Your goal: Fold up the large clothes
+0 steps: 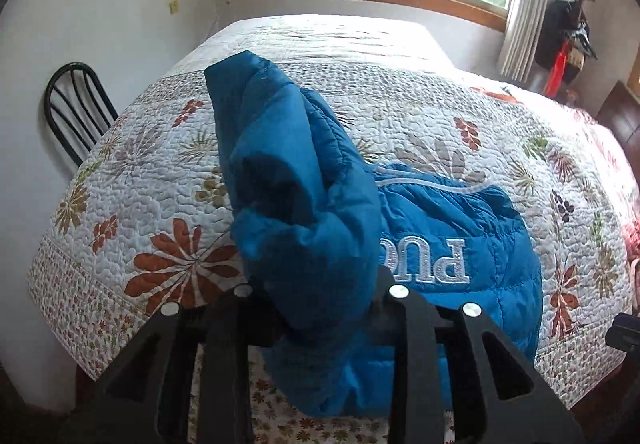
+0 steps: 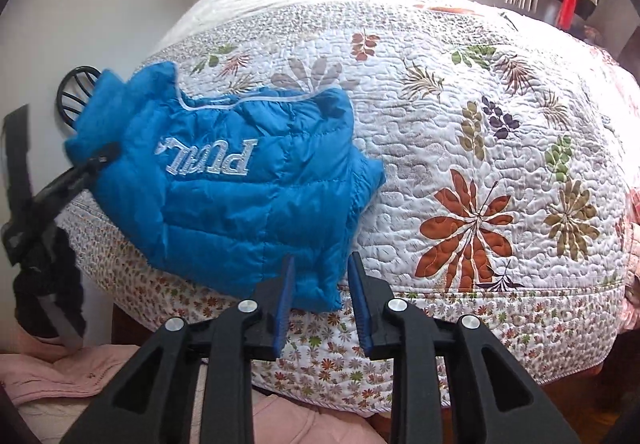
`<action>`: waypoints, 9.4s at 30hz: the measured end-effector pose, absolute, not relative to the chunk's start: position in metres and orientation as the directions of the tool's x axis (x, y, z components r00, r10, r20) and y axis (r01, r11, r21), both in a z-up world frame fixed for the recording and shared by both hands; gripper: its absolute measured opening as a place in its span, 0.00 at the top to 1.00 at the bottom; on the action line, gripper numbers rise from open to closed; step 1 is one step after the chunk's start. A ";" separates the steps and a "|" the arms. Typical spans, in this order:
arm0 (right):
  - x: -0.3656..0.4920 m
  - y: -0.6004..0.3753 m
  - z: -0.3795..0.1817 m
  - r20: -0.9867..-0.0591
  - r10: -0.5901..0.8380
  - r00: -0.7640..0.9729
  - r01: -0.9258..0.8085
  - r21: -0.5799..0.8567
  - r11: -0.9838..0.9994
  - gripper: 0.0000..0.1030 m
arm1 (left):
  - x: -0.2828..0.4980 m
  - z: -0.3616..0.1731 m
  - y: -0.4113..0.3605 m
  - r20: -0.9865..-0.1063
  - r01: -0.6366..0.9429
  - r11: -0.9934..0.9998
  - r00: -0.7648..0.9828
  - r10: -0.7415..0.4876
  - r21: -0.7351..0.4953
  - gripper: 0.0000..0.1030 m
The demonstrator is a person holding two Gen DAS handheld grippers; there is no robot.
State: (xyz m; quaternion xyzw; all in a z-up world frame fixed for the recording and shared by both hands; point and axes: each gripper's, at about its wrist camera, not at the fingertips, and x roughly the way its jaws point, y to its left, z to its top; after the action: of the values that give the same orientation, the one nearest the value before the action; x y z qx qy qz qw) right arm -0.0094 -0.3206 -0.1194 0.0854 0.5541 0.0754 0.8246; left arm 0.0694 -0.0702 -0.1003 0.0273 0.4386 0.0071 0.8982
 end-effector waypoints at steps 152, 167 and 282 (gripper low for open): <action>0.107 -0.361 -0.232 -0.910 0.344 0.231 0.076 0.369 0.926 0.82 | 0.129 -0.178 -0.159 -0.892 0.324 0.944 0.407 -0.199 -0.063 0.49; 0.077 -0.351 -0.163 -0.871 0.316 0.377 -0.029 0.330 0.944 0.75 | 0.112 -0.150 -0.150 -0.879 0.331 0.942 0.434 -0.200 -0.051 0.49; 0.319 -0.253 -0.209 -0.472 0.869 0.149 -0.386 0.781 0.491 0.43 | 0.323 -0.168 0.044 -0.528 0.204 0.637 0.405 -0.747 -0.744 0.20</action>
State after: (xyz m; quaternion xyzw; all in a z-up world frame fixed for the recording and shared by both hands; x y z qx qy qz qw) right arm 0.3191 -0.2533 -0.2091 0.2499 0.4831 0.4385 0.7155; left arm 0.3235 0.0440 -0.1677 -0.2992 0.4533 -0.3036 0.7828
